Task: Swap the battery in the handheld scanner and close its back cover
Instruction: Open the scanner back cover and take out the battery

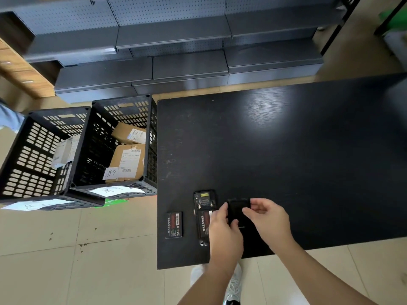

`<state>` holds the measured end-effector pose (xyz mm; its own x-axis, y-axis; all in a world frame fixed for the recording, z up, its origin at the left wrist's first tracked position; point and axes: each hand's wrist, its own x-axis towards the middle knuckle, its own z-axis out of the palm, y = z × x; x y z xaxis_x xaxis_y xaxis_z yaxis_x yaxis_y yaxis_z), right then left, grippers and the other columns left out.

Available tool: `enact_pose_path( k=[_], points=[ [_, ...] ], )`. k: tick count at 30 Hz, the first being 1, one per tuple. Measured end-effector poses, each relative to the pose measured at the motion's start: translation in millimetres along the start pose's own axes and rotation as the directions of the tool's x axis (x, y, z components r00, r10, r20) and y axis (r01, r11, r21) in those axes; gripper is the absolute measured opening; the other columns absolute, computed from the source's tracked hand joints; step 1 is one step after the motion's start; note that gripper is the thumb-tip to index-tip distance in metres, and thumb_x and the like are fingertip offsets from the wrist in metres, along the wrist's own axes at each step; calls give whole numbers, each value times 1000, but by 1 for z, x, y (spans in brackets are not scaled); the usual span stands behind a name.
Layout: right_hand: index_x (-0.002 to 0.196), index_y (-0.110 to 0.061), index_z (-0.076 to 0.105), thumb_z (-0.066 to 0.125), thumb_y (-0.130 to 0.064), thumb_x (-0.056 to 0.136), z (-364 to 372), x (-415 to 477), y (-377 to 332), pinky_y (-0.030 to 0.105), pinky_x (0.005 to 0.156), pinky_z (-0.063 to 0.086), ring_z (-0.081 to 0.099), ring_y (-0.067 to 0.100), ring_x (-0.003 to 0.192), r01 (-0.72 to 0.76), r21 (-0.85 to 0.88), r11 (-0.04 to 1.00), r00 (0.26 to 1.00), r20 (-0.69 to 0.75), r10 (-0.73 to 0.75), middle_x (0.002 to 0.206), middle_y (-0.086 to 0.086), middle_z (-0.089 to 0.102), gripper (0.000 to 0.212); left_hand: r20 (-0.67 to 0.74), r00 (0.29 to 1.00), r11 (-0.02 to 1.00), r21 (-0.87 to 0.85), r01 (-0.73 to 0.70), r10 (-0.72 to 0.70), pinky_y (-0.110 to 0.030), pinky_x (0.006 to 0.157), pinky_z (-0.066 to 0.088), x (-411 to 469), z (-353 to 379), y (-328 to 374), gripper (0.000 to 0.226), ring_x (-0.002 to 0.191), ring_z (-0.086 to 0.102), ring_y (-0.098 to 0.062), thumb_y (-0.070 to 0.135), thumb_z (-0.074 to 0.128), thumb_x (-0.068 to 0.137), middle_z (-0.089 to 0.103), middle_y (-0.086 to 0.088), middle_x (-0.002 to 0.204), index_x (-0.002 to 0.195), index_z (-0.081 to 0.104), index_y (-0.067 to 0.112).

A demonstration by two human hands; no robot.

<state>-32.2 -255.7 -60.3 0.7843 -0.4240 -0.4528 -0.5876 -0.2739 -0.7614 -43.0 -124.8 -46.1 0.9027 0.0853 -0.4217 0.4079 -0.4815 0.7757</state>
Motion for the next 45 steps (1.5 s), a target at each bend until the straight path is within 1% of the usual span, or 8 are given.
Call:
enact_pose_path(
  k=[8,15,20,27,30,33,38,45],
  points=[
    [113,-22,72,81,-24,77,-8,18,27,13,72,44,63,-1,81,-36,-149,988,999,17,39,87,-16,68,37,144,986,993,89,76,-89,-12,79,38,0,33,5,61,92,51,-11,-3,42,91,42,-3,127,150,34,11],
    [118,-20,70,78,-23,81,-1,20,35,6,66,37,58,-4,77,-16,-200,980,1000,-11,14,88,-15,66,39,172,977,977,191,94,-127,-23,99,40,3,42,1,71,121,44,-24,-4,44,86,37,-6,139,153,25,9],
    [120,-19,70,78,-23,82,4,18,38,15,76,46,61,2,82,32,-257,966,998,-37,-43,102,-5,71,39,216,970,967,249,59,-115,-17,90,32,1,45,-2,77,119,40,-23,-5,44,85,30,-3,141,155,16,10],
    [112,-21,72,77,-24,82,0,4,27,2,65,42,61,-4,77,188,-250,950,971,-99,-218,94,-8,67,30,135,988,984,150,-100,80,-11,85,39,-7,15,-5,53,97,56,-7,13,51,96,43,7,118,148,38,12],
    [105,-19,76,81,-20,76,15,-14,21,3,69,47,65,-1,78,370,-168,914,928,19,-373,83,-9,66,30,1,985,970,170,-172,174,-15,85,45,-4,-23,-28,43,91,57,-5,15,60,93,51,9,108,136,55,16],
    [112,-17,74,81,-26,76,42,-26,22,15,73,55,65,3,74,453,-183,873,884,218,-413,87,-9,66,37,-93,986,969,220,-113,136,-21,90,44,0,-58,-54,40,101,59,-12,15,64,91,53,8,109,131,59,14],
    [122,-19,68,80,-33,74,64,-25,25,26,75,59,61,1,74,500,-282,819,854,319,-411,94,-5,65,52,7,983,934,312,-175,182,-13,90,34,3,-75,-80,43,105,56,-11,18,64,91,58,6,115,133,58,13],
    [127,-15,65,80,-34,78,61,-17,23,26,79,59,64,3,80,536,-325,780,824,404,-398,102,-3,65,55,129,969,893,378,-244,211,-25,92,44,13,-77,-90,46,106,58,-18,26,59,95,62,-4,115,137,54,9]
  ],
)
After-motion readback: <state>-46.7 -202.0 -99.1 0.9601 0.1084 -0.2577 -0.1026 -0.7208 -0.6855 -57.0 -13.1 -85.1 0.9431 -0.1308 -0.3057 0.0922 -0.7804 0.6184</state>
